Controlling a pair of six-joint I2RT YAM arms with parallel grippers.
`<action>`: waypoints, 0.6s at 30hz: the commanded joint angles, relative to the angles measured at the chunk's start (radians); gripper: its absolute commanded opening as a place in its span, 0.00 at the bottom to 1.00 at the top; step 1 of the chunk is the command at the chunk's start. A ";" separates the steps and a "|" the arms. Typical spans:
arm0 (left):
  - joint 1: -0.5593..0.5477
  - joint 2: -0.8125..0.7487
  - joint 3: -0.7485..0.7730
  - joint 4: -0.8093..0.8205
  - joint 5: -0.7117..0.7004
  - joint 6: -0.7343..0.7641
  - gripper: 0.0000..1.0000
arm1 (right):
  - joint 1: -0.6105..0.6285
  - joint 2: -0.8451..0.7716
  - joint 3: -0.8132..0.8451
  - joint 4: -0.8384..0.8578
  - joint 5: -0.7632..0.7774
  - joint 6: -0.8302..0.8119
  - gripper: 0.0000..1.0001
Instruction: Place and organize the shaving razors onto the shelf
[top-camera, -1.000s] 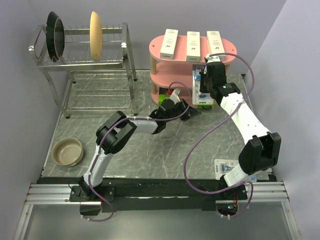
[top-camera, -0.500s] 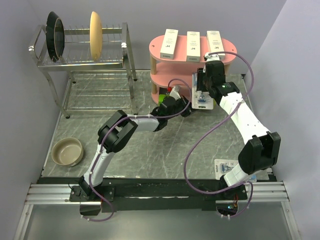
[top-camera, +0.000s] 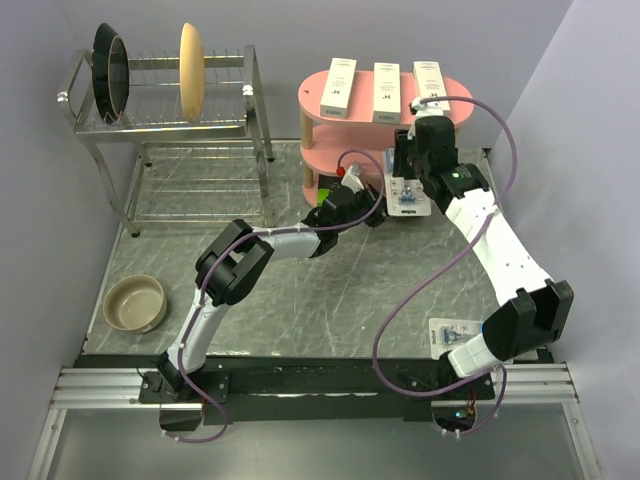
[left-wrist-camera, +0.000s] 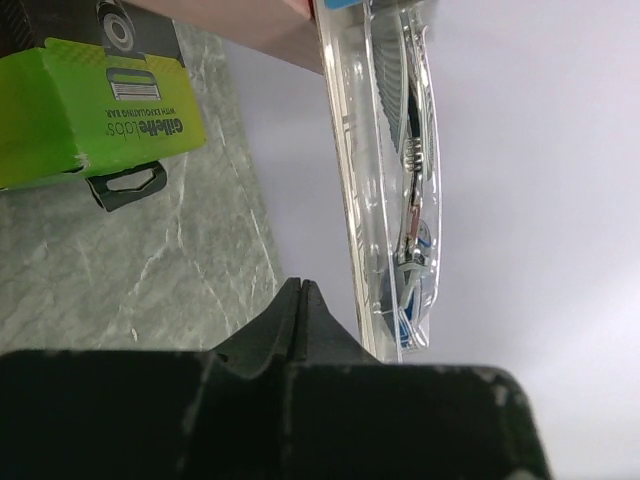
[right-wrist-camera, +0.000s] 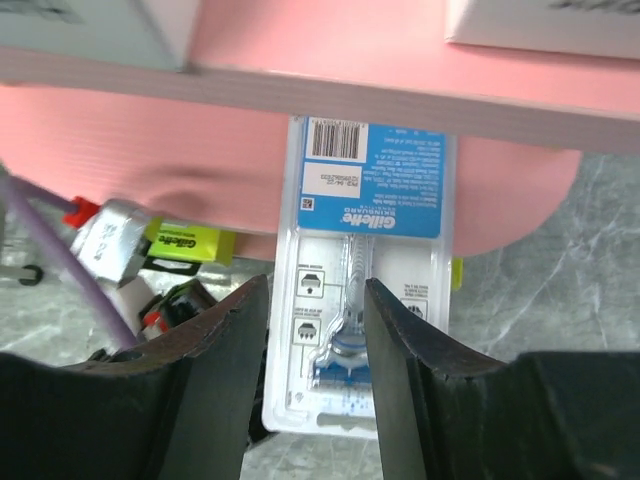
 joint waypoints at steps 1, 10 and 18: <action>0.007 -0.051 0.052 0.005 -0.019 -0.008 0.01 | 0.007 -0.111 0.038 -0.045 -0.065 -0.068 0.50; 0.016 -0.049 0.088 -0.007 -0.022 -0.009 0.01 | 0.007 -0.330 -0.328 0.031 -0.214 -0.418 0.00; 0.028 -0.054 0.101 -0.018 -0.027 -0.011 0.01 | 0.003 -0.277 -0.329 -0.113 -0.283 -0.521 0.00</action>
